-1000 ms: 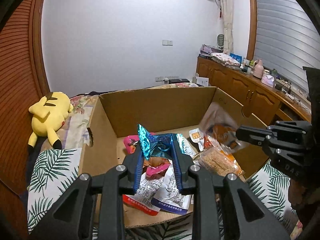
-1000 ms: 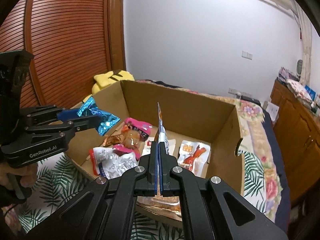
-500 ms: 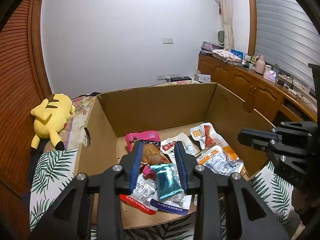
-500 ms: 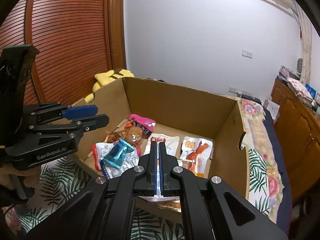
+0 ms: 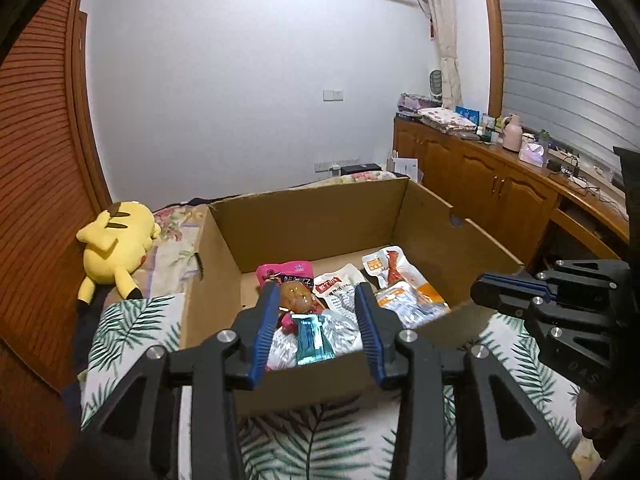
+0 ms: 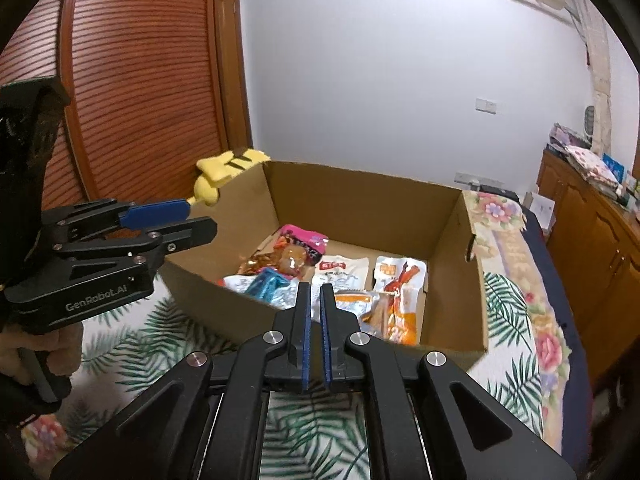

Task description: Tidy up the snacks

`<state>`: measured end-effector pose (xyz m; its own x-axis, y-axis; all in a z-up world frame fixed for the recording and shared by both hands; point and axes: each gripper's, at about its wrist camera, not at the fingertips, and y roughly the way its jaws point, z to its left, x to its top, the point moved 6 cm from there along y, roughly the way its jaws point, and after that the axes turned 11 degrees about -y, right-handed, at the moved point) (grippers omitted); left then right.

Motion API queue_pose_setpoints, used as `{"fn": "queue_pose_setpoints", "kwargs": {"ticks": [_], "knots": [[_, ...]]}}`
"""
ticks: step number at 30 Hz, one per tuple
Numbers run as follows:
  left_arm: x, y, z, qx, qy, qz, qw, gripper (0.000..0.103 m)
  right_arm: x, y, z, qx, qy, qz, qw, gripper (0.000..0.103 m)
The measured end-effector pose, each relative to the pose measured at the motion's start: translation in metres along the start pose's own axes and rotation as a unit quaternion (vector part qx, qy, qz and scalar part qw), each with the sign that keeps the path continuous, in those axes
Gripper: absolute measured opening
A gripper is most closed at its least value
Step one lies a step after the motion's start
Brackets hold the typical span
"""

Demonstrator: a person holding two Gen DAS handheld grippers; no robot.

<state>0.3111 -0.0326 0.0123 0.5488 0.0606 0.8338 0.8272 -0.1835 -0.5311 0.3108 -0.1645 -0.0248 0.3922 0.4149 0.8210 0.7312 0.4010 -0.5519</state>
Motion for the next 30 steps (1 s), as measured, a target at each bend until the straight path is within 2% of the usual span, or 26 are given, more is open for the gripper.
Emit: {"fn": "queue_pose_setpoints", "kwargs": {"ticks": [5, 17, 22, 23, 24, 25, 28, 29, 30], "knots": [[-0.011, -0.043, -0.001, 0.008, 0.001, -0.013, 0.9999, 0.048, -0.006, -0.034, 0.015, -0.007, 0.009, -0.012, 1.000, 0.002], [-0.051, -0.129, -0.012, 0.028, 0.011, -0.033, 0.9990, 0.054, -0.026, -0.103, 0.049, -0.034, 0.023, -0.038, 0.998, 0.022], [-0.063, -0.162, -0.010, 0.036, 0.004, -0.050, 0.9981, 0.060, -0.035, -0.124, 0.059, -0.049, 0.032, -0.046, 0.997, 0.037], [-0.065, -0.167, -0.009, 0.035, 0.001, -0.055, 0.9979, 0.067, -0.036, -0.129, 0.062, -0.050, 0.034, -0.048, 0.997, 0.047], [-0.067, -0.176, -0.009, 0.034, -0.003, -0.063, 0.9974, 0.070, -0.038, -0.134, 0.064, -0.052, 0.036, -0.051, 0.997, 0.059], [-0.069, -0.181, -0.009, 0.035, -0.003, -0.067, 0.9971, 0.070, -0.040, -0.138, 0.066, -0.055, 0.037, -0.054, 0.996, 0.065], [-0.076, -0.192, -0.006, 0.049, -0.001, -0.071, 0.9963, 0.075, -0.047, -0.150, 0.067, -0.068, 0.046, -0.061, 0.995, 0.074], [-0.077, -0.195, -0.005, 0.053, -0.002, -0.074, 0.9958, 0.082, -0.049, -0.154, 0.068, -0.071, 0.049, -0.063, 0.994, 0.076], [-0.081, -0.200, -0.004, 0.054, -0.005, -0.081, 0.9952, 0.085, -0.050, -0.156, 0.069, -0.073, 0.051, -0.064, 0.994, 0.080]]}}
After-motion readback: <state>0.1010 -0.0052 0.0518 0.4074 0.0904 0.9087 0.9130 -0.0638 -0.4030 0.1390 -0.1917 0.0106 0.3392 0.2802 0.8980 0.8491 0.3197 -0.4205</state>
